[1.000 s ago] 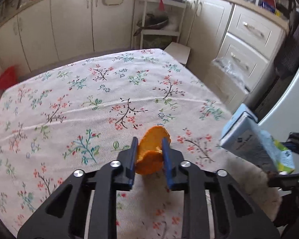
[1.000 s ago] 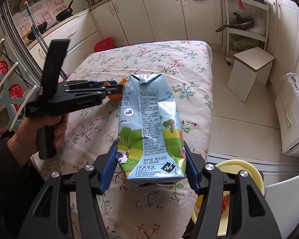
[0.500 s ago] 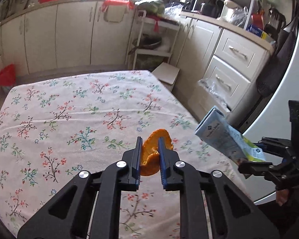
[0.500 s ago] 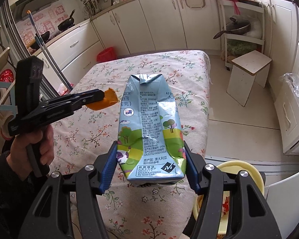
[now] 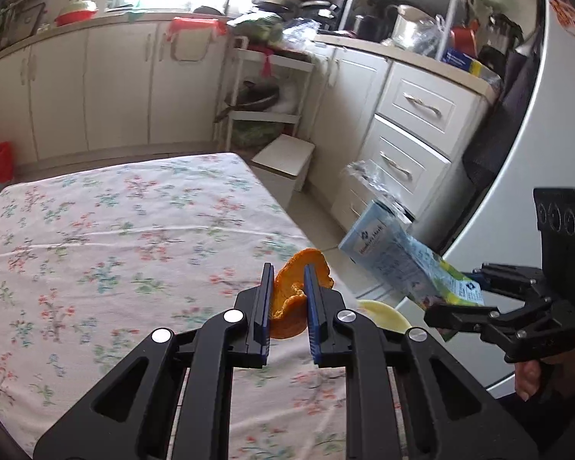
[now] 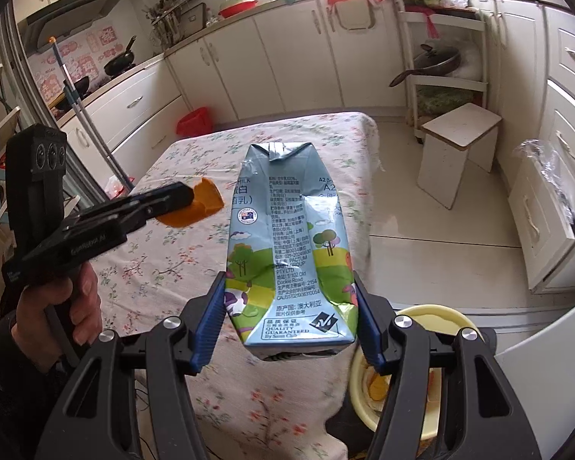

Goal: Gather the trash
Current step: 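Carry the peel and carton with both tools over the yellow bucket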

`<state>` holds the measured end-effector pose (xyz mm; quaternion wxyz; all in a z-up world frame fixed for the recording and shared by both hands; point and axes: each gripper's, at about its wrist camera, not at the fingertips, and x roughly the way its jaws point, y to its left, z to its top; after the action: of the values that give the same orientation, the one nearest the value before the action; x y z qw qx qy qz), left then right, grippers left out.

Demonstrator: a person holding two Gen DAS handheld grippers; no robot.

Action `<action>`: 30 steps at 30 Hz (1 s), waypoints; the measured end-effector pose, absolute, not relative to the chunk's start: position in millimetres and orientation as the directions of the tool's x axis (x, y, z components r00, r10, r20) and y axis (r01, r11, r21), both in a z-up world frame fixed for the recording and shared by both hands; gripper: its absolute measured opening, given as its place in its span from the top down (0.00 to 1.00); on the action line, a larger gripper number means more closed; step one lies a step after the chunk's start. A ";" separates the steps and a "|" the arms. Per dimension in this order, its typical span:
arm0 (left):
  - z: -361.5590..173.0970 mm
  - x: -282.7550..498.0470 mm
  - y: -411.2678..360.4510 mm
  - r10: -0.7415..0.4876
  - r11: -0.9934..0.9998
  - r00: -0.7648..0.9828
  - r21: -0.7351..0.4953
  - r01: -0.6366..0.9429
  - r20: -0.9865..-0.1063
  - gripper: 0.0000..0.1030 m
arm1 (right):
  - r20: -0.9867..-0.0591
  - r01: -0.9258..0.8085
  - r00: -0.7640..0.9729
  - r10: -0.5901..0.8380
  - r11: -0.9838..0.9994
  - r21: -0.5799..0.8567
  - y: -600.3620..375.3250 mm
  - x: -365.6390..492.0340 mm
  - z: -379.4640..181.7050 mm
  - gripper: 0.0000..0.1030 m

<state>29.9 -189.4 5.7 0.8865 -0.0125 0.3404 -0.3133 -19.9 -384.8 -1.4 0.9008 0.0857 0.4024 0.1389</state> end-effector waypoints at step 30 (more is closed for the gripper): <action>21.9 -21.5 -327.3 -0.626 0.716 0.483 -0.206 0.667 -0.612 0.86 | -0.822 0.091 0.538 0.186 0.957 0.275 -494.9 -39.8 -68.6 0.43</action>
<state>-21.5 -327.3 21.9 0.8606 0.0297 0.3427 -0.3756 -39.8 -494.9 -68.6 0.8650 0.1439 0.4798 0.0274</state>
